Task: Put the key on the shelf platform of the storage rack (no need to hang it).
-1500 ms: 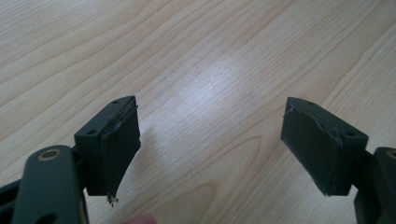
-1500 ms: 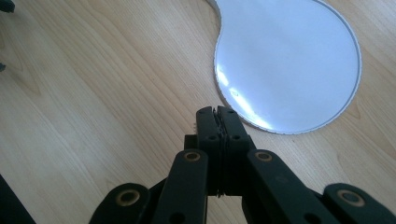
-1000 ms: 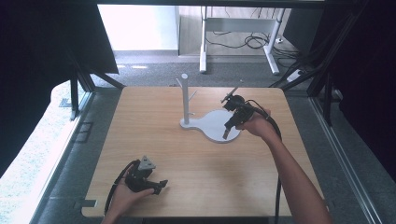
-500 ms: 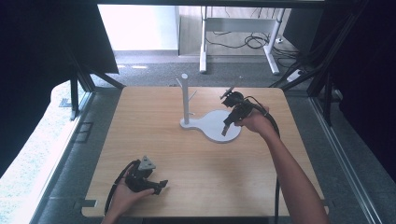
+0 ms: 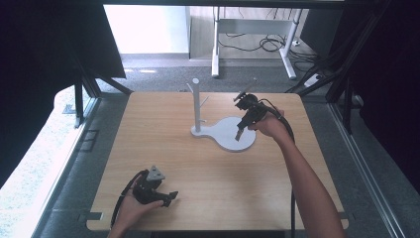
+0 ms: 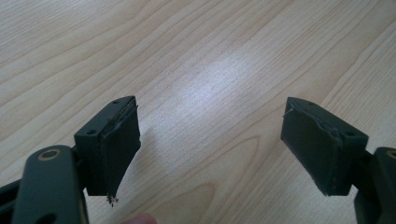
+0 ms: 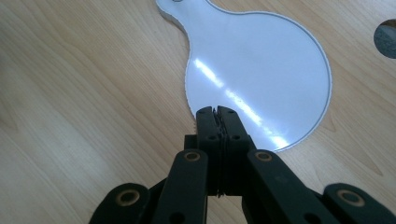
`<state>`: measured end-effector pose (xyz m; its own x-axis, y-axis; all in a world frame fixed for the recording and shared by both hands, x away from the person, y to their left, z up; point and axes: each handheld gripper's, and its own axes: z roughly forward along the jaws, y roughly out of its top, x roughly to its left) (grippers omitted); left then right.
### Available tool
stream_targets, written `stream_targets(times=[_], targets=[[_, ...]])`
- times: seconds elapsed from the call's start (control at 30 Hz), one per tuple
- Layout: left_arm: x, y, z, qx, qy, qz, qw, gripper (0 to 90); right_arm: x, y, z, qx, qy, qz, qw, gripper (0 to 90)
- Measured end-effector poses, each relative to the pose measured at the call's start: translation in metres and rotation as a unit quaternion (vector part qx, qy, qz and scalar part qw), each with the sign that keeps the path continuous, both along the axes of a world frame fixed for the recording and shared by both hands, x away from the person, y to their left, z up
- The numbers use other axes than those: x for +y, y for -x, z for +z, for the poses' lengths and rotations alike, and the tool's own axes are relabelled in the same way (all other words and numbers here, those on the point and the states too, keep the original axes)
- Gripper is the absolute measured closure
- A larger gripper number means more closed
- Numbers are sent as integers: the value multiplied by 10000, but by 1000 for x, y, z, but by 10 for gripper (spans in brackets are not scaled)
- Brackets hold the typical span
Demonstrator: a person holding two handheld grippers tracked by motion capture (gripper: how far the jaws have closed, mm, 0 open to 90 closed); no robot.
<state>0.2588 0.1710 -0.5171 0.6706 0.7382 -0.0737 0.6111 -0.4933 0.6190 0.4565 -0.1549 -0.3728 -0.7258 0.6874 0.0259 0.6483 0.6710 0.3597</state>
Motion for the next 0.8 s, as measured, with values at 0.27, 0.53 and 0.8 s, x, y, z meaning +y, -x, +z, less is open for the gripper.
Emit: stream_targets(times=[0.27,0.53,0.8], targets=[[0,0,0,3,2,-6,10000,200,4,-10,-4,56,-15,-44,10000,893],[2,0,1,-8,8,17,10000,200,10,-21,-10,83,22,-86,9999,893],[3,0,1,-8,35,41,10000,200,9,-34,-19,94,-21,-253,9996,893]])
